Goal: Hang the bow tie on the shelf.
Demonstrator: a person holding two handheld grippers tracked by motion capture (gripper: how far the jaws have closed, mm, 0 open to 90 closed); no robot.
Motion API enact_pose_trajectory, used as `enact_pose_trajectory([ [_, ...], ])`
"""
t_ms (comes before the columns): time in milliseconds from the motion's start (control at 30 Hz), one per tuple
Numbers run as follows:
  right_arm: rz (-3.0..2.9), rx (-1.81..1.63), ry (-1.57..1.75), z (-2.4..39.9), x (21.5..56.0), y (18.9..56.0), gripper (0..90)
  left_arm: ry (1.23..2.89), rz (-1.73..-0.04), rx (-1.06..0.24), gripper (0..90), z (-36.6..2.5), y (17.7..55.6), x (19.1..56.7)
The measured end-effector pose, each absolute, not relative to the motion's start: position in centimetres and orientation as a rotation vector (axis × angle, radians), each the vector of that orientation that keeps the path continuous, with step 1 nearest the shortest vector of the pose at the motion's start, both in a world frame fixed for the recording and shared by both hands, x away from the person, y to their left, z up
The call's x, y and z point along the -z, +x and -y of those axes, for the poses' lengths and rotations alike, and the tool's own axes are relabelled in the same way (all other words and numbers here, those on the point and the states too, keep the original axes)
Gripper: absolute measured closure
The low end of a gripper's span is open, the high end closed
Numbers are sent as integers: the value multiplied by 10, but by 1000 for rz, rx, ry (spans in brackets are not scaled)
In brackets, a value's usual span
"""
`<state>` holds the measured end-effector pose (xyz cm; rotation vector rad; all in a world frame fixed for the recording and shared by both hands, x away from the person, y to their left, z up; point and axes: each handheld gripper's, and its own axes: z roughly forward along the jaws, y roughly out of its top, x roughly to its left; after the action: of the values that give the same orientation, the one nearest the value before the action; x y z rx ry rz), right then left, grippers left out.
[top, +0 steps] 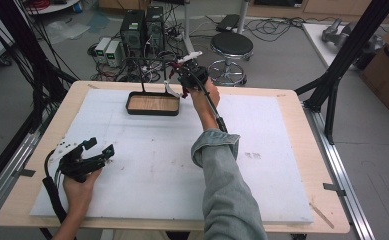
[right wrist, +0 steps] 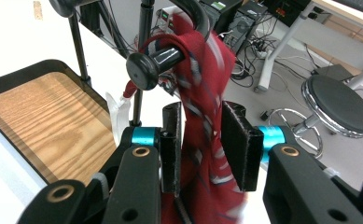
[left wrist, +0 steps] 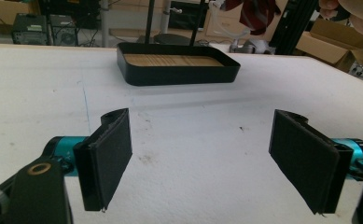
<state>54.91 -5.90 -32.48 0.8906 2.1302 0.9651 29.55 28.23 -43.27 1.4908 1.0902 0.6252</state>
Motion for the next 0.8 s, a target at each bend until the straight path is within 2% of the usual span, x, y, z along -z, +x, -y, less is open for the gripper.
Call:
enact_pose_trajectory([
  [667, -2135, -970, 852, 64, 317, 539, 578, 1491, -1091, -624, 214, -282, 295, 433],
  [767, -2126, -972, 850, 68, 317, 536, 545, 1493, -1090, -625, 214, -281, 295, 432],
  [800, -2109, -1000, 858, 74, 317, 533, 508, 1494, -1089, -625, 214, -281, 295, 432],
])
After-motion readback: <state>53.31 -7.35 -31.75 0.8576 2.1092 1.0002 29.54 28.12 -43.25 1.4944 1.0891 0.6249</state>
